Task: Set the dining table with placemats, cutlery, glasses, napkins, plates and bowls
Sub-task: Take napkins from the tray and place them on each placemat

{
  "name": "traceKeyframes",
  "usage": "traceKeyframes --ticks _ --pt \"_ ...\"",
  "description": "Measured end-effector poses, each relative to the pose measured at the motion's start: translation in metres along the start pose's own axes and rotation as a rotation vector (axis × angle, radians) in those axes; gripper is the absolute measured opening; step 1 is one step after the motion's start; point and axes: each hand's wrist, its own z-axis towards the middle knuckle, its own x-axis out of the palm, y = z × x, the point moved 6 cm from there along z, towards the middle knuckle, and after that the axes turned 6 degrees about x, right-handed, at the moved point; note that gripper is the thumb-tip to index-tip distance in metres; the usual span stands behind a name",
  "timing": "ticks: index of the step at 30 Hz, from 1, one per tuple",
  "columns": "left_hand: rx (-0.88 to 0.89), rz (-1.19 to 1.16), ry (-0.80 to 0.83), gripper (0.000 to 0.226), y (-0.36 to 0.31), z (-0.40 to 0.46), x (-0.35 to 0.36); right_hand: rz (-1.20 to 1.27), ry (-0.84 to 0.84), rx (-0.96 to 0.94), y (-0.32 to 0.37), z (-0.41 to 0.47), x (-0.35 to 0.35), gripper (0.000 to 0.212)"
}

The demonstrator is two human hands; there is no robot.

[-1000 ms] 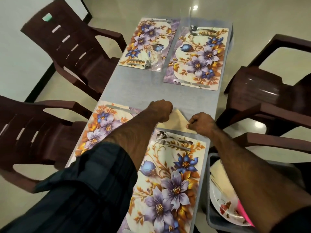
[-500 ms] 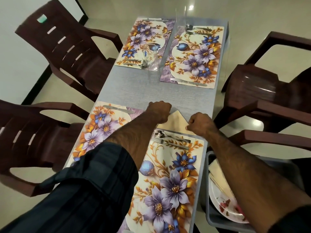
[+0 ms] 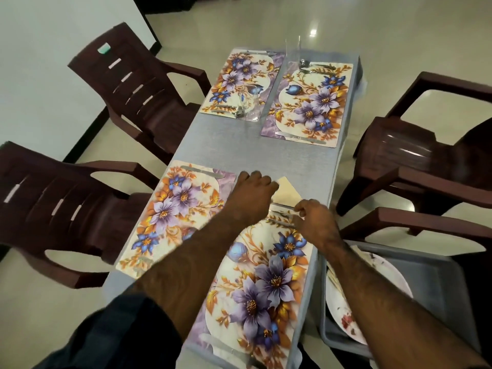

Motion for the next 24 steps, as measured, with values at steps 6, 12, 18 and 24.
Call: traceKeyframes --ticks 6,12,18,24 --pt "-0.094 -0.157 0.028 0.034 -0.041 -0.129 0.036 -0.019 0.04 -0.072 -0.007 -0.073 0.012 0.022" --pt "-0.131 -0.285 0.083 0.031 -0.077 -0.217 0.072 -0.091 0.021 -0.07 -0.037 -0.153 0.027 0.023" --pt "-0.172 -0.305 0.044 0.029 -0.119 -0.245 0.073 -0.17 0.098 0.016 -0.083 -0.229 0.027 0.025" --pt "-0.05 -0.509 0.02 0.031 -0.195 -0.226 0.068 -0.177 0.11 0.188 -0.16 -0.268 -0.008 0.028"
